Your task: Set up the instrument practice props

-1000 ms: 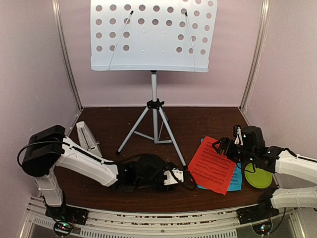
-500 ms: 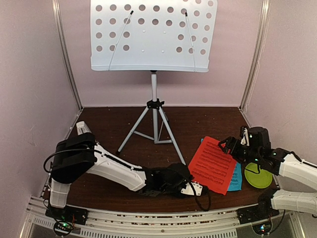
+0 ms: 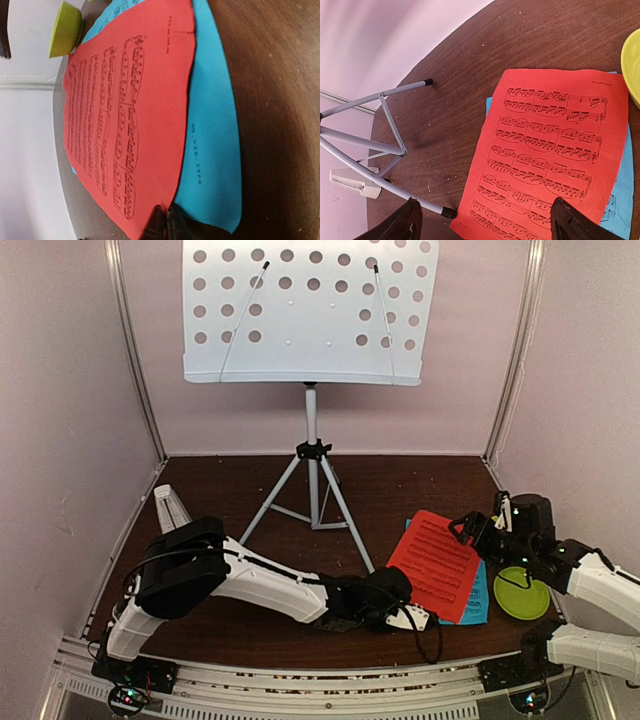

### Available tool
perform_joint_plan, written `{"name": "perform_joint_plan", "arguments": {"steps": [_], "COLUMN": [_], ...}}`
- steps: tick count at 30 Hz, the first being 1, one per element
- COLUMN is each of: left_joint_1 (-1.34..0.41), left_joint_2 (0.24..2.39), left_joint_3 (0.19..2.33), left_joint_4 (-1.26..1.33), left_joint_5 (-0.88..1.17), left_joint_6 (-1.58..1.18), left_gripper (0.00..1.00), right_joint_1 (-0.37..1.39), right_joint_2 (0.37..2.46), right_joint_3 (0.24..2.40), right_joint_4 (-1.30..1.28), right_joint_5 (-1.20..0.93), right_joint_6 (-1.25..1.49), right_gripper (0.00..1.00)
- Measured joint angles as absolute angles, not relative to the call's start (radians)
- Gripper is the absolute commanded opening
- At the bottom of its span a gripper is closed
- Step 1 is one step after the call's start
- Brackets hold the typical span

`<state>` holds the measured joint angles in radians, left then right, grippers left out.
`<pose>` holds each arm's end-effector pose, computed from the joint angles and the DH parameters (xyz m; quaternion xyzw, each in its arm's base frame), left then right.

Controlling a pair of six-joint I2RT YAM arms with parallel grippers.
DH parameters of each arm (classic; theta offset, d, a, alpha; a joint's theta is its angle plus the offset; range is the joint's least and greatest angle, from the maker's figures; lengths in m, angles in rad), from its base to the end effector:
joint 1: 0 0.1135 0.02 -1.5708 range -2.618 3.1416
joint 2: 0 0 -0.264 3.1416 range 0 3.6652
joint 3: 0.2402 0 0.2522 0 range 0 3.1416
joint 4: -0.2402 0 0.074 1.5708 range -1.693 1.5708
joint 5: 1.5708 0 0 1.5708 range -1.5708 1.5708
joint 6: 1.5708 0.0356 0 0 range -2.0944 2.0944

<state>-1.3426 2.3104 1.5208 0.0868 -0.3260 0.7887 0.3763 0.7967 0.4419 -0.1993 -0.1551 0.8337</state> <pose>0.1231 -0.4798 0.1072 0.7504 0.4930 0.0282 0.4394 0.1643 0.0708 0.2160 0.1607 0.8568 0.3317 0.3606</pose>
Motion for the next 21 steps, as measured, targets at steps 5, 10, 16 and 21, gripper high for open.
{"name": "perform_joint_plan", "arguments": {"steps": [5, 10, 16, 21], "left_joint_1": [-1.343, -1.341, -1.325, -1.285], "left_joint_2": [2.305, 2.263, 2.111, 1.984], "left_joint_3": [1.525, 1.512, 1.477, 1.475], "left_joint_4": [0.054, 0.023, 0.034, 0.051], "left_joint_5": [-0.332, -0.315, -0.282, -0.231], "left_joint_6": [0.781, 0.720, 0.585, 0.414], "left_gripper": [0.00, 0.00, 0.00, 0.00], "right_joint_1": [0.374, 0.373, 0.373, 0.373], "right_joint_2": [0.756, 0.669, 0.590, 0.528], "right_joint_3": [0.442, 0.441, 0.421, 0.419], "right_joint_4": [-0.203, -0.204, -0.192, -0.191], "right_joint_5": [-0.174, -0.176, -0.155, -0.125], "right_joint_6": [0.777, 0.709, 0.648, 0.603], "right_gripper": [0.93, 0.94, 0.94, 0.95]}}
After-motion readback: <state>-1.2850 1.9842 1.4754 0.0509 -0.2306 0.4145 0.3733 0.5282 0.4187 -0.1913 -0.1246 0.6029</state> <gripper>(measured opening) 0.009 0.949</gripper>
